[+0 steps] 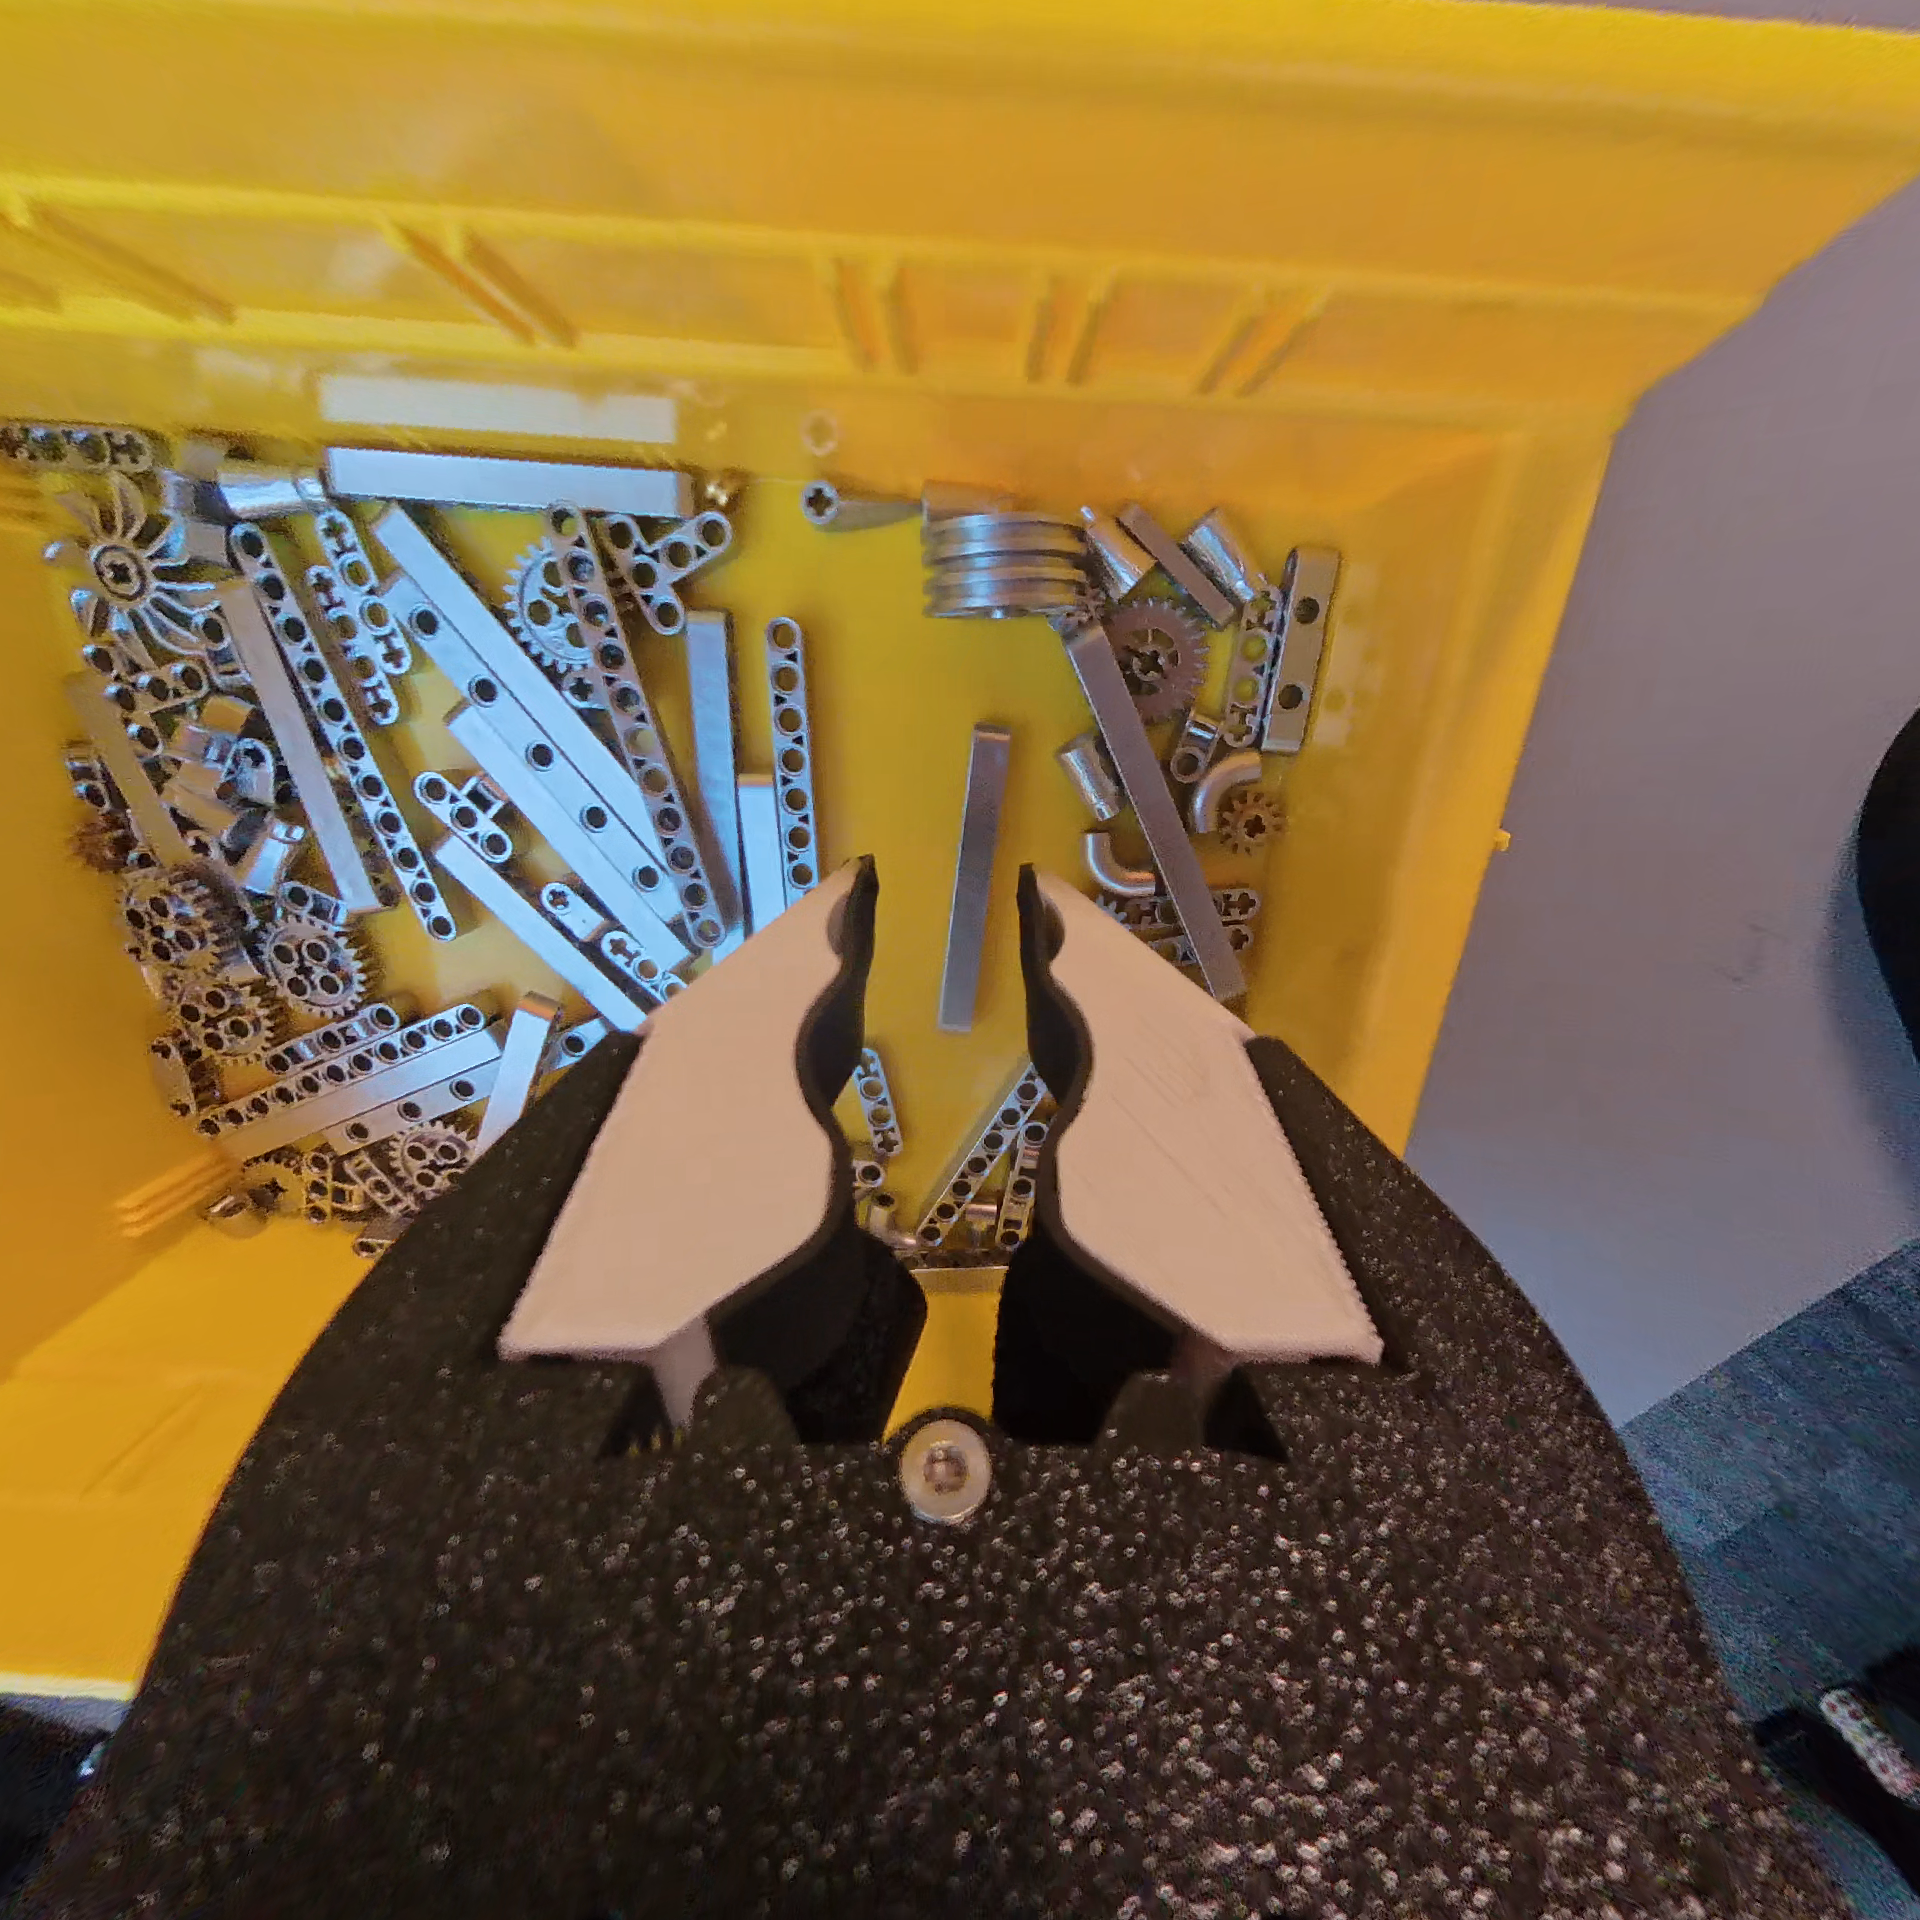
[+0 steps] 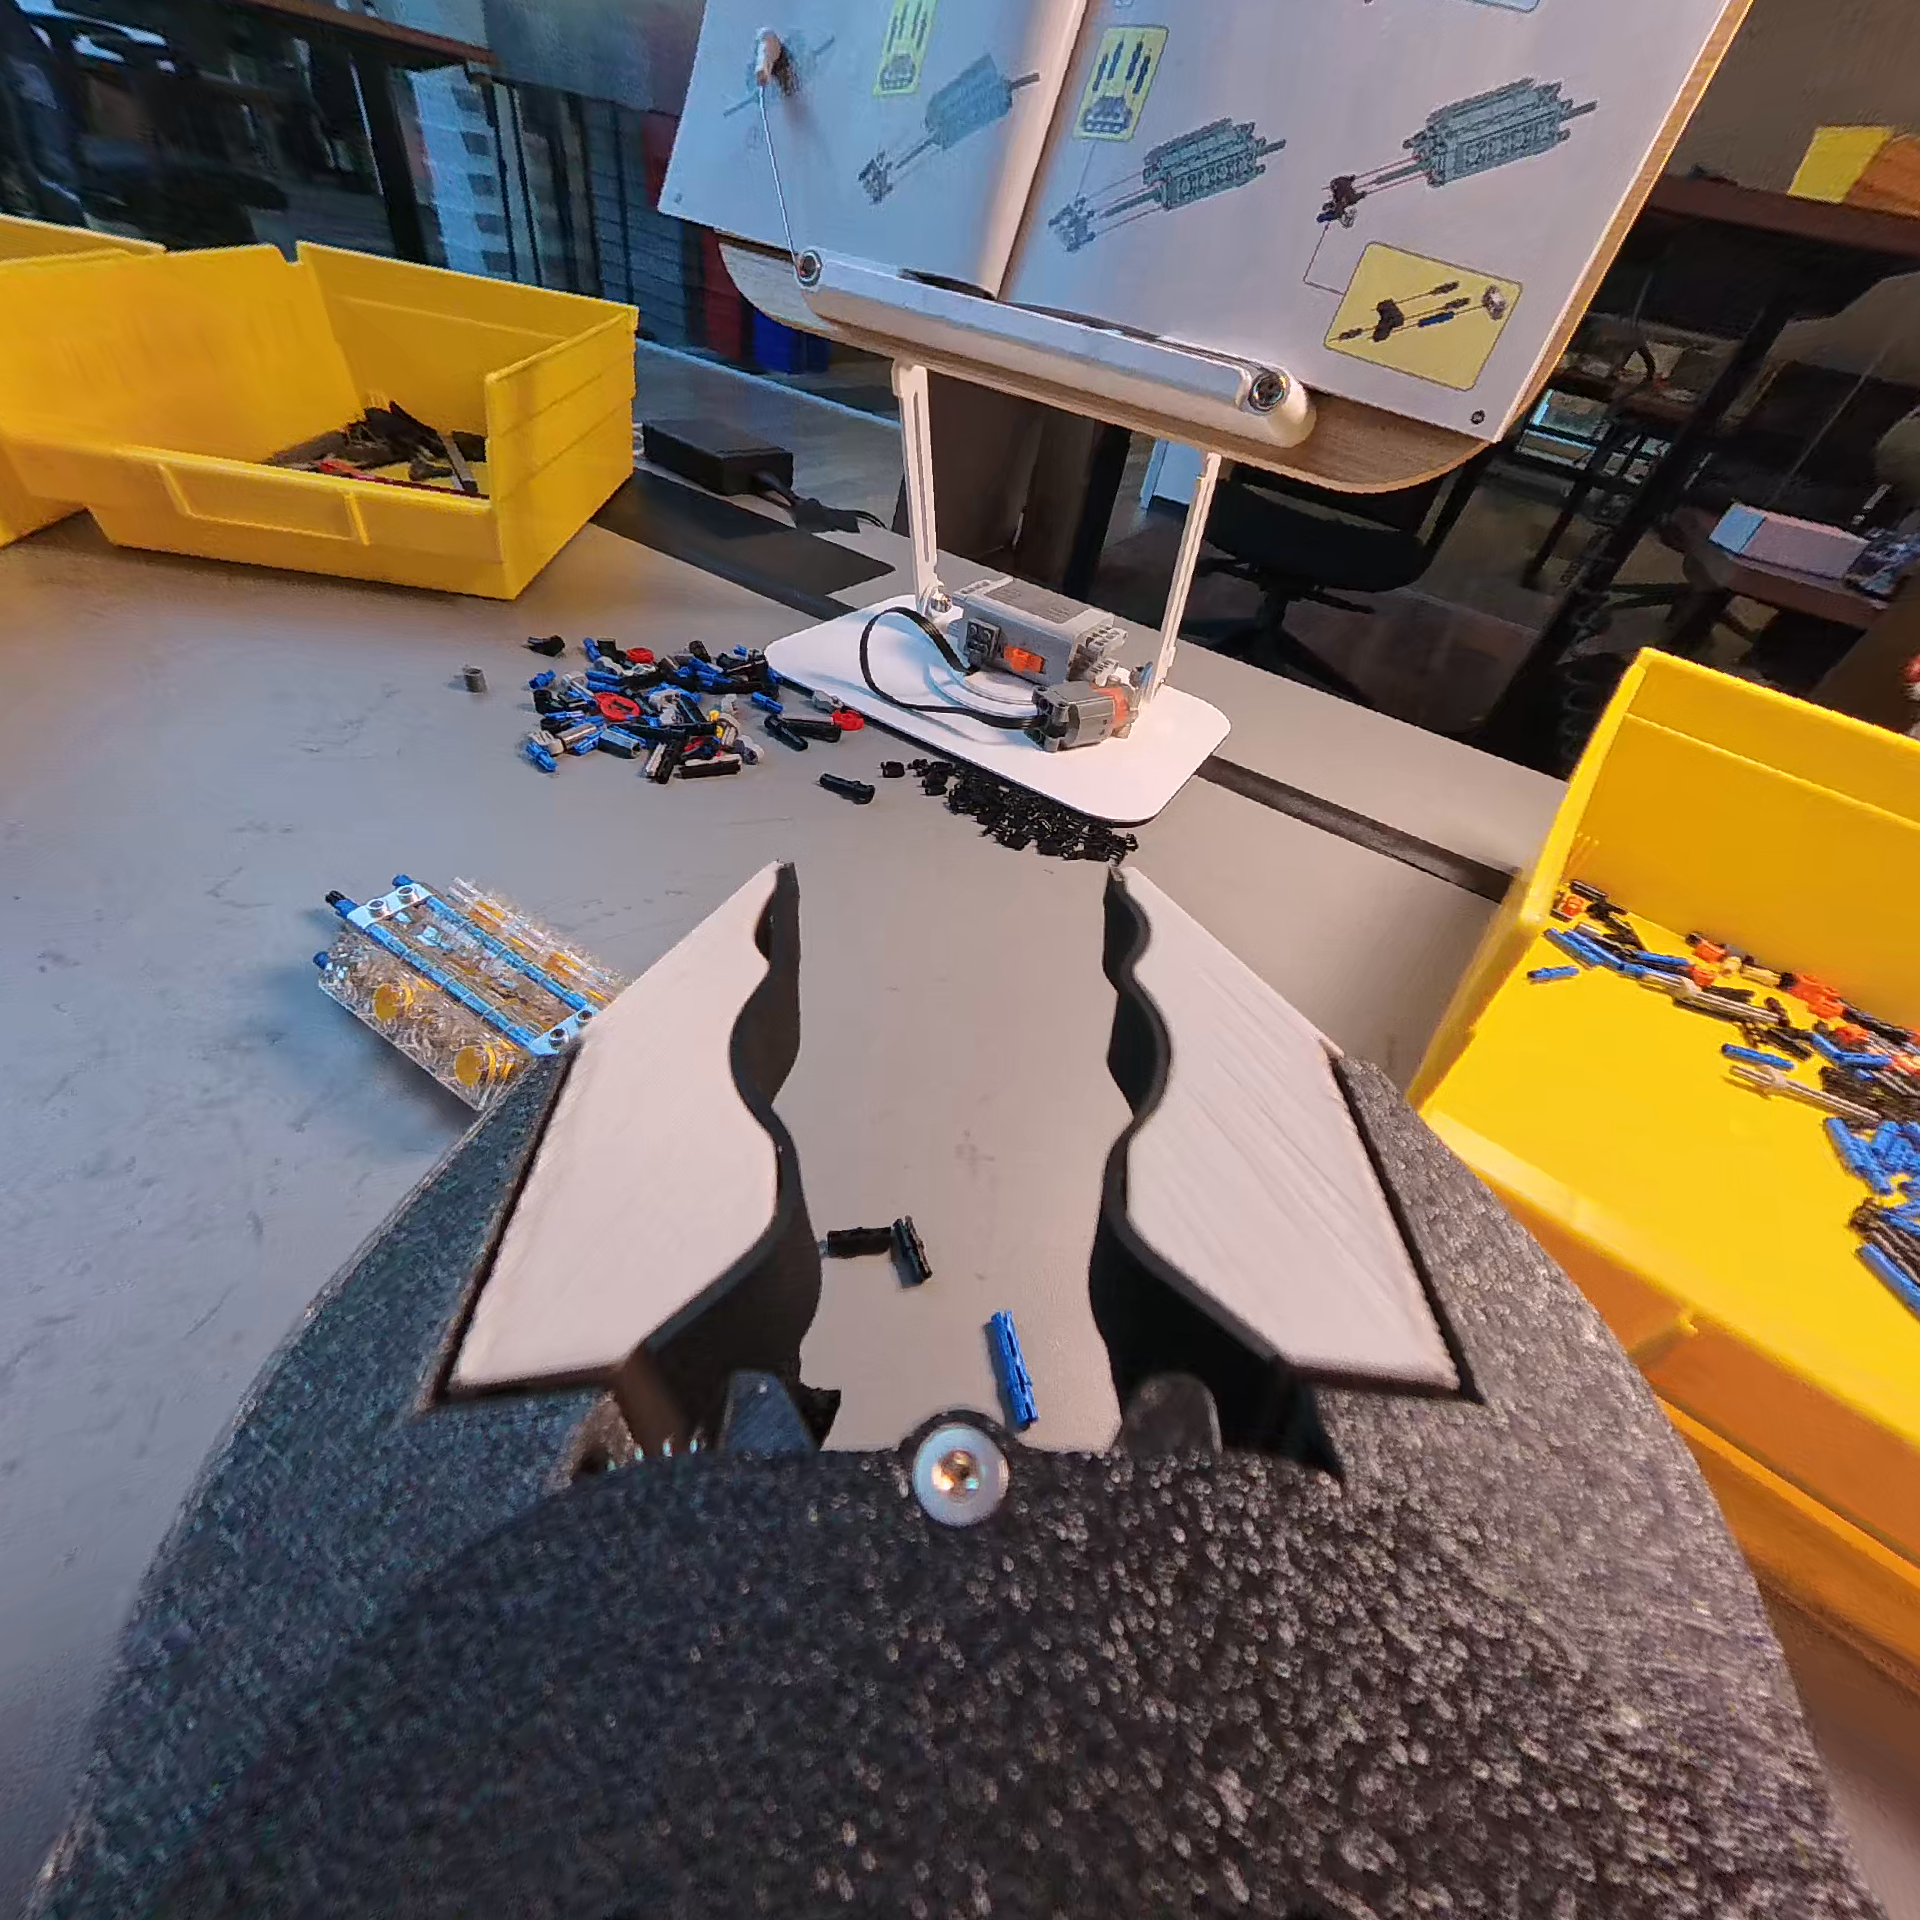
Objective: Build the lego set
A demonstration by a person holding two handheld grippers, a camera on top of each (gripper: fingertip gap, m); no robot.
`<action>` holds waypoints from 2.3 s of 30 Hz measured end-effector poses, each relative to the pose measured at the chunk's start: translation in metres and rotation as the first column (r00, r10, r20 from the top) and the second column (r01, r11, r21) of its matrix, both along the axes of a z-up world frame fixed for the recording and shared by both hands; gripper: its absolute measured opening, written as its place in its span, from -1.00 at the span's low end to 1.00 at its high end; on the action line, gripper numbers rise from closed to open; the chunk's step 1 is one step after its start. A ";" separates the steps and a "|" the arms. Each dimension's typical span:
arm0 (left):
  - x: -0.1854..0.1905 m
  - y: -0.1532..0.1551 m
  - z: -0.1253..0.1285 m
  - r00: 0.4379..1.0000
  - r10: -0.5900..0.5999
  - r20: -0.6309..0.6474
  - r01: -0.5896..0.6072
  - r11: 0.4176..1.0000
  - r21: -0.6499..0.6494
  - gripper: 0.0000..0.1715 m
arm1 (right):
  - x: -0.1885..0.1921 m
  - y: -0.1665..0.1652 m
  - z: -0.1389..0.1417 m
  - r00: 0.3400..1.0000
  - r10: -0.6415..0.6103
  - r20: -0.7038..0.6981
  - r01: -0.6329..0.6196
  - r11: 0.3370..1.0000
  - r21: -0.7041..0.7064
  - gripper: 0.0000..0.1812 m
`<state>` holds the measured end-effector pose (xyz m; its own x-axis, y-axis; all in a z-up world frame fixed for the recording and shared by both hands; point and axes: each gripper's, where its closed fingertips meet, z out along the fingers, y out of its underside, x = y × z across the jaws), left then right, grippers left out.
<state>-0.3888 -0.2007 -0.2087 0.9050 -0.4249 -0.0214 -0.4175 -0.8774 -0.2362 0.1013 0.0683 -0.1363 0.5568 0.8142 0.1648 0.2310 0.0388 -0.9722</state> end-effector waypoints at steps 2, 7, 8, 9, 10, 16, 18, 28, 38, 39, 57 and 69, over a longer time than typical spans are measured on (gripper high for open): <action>0.005 -0.005 -0.004 1.000 -0.030 -0.007 0.030 0.999 -0.018 -0.70 | -0.001 0.000 -0.001 1.000 -0.005 0.013 0.005 1.000 0.006 -0.37; -0.004 -0.011 -0.021 0.992 -0.064 -0.105 0.056 0.995 -0.077 -0.71 | -0.004 -0.001 -0.004 0.999 -0.009 0.044 0.008 1.000 0.023 -0.37; -0.010 -0.011 -0.024 0.988 -0.067 -0.141 0.055 0.994 -0.091 -0.72 | -0.004 -0.001 -0.004 0.999 -0.009 0.047 0.008 1.000 0.025 -0.37; -0.015 -0.013 -0.026 0.983 -0.073 -0.169 0.055 0.993 -0.108 -0.72 | -0.004 -0.001 -0.004 0.999 -0.011 0.049 0.009 1.000 0.027 -0.37; -0.016 -0.012 -0.026 0.983 -0.070 -0.168 0.053 0.993 -0.106 -0.75 | -0.004 -0.001 -0.004 0.999 -0.012 0.049 0.010 1.000 0.029 -0.37; -0.042 -0.008 -0.025 0.962 -0.038 -0.269 0.009 0.994 -0.110 -0.91 | -0.003 -0.001 -0.003 0.999 -0.020 0.041 0.019 0.999 0.030 -0.38; -0.044 -0.008 -0.023 0.963 -0.019 -0.270 -0.008 0.995 -0.100 -0.91 | -0.003 -0.001 -0.004 0.999 -0.020 0.042 0.019 0.999 0.029 -0.38; -0.010 -0.015 0.003 0.998 0.005 -0.070 -0.004 1.000 0.010 -0.70 | -0.005 0.000 -0.008 0.997 -0.020 0.070 0.019 0.999 0.026 -0.38; 0.030 -0.025 -0.018 0.992 -0.129 -0.006 0.128 0.989 -0.068 -0.53 | -0.011 -0.002 -0.014 0.992 -0.026 0.124 0.021 0.999 0.040 -0.38; 0.032 -0.023 -0.019 0.990 -0.139 -0.007 0.138 0.988 -0.065 -0.54 | -0.011 -0.002 -0.015 0.991 -0.028 0.128 0.022 0.999 0.042 -0.38; -0.028 0.004 0.000 0.973 -0.098 -0.208 0.104 0.994 0.017 -0.95 | -0.017 0.002 -0.024 0.982 -0.039 0.187 0.034 0.999 0.027 -0.38; -0.028 -0.056 -0.003 0.984 -0.115 -0.135 0.077 0.963 -0.259 -0.71 | -0.044 -0.028 0.004 0.981 0.155 0.119 -0.159 0.987 0.027 -0.36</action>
<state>-0.4169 -0.2567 -0.2114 0.8547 -0.5180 -0.0325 -0.5158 -0.8547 0.0582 0.0578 0.0405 -0.1326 0.3976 0.8822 0.2524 0.3308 0.1187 -0.9362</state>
